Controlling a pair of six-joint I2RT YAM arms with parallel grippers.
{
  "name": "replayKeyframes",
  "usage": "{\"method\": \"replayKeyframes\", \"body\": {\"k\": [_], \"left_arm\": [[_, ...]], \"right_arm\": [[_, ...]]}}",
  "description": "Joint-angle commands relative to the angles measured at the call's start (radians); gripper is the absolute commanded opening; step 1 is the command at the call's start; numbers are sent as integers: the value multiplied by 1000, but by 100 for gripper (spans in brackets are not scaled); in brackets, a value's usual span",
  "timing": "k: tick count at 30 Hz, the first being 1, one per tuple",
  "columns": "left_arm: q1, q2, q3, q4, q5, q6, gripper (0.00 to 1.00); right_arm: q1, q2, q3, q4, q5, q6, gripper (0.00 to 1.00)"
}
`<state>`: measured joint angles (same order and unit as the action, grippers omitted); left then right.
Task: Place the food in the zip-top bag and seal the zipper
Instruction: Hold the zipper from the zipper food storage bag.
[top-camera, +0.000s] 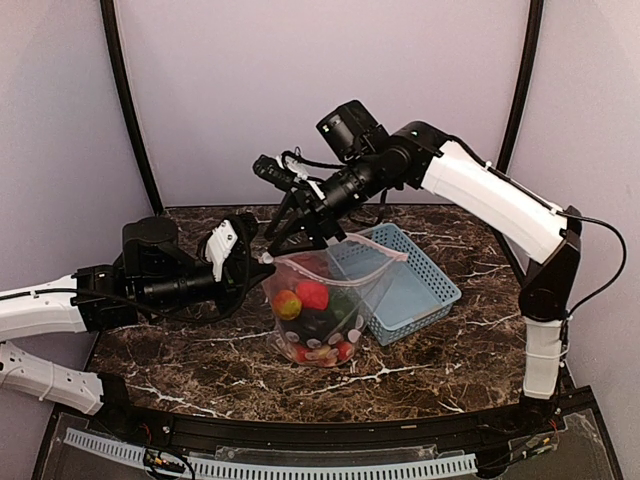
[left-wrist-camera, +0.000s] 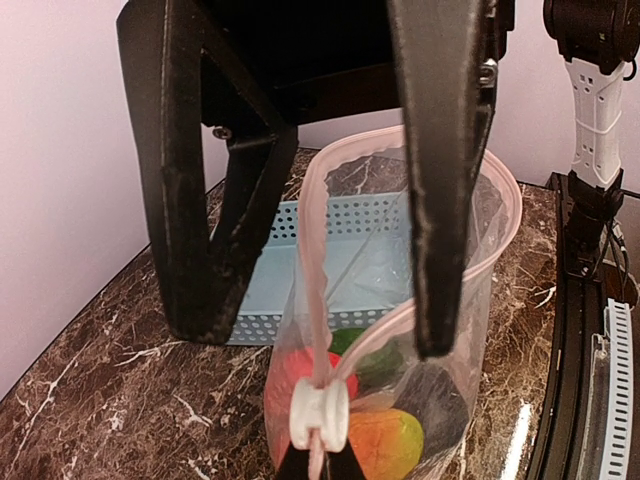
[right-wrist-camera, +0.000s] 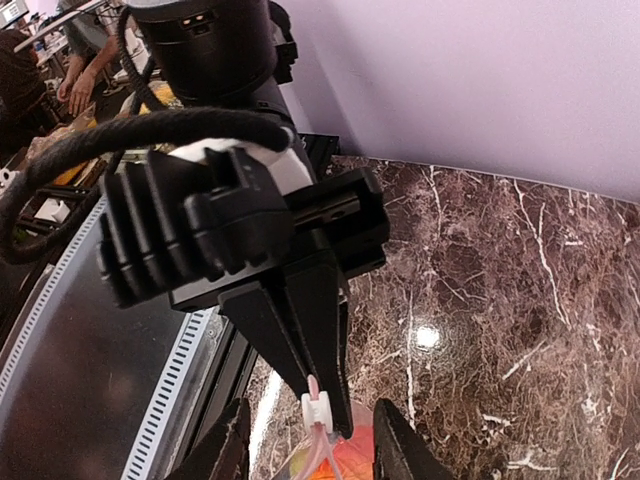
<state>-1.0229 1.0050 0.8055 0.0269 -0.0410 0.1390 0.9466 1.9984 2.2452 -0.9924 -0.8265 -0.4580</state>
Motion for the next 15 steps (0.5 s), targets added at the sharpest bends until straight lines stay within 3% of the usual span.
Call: {"method": "replayKeyframes", "body": {"k": [1, 8, 12, 15], "left_arm": [[6, -16, 29, 28, 12, 3, 1], [6, -33, 18, 52, 3, 2, 1], [7, -36, 17, 55, -3, 1, 1], [6, -32, 17, 55, -5, -2, 1]], "right_arm": [[7, 23, -5, 46, 48, 37, 39], [14, 19, -29, 38, 61, 18, 39], [20, 14, -41, 13, 37, -7, 52], [29, 14, -42, 3, 48, -19, 52]]}}
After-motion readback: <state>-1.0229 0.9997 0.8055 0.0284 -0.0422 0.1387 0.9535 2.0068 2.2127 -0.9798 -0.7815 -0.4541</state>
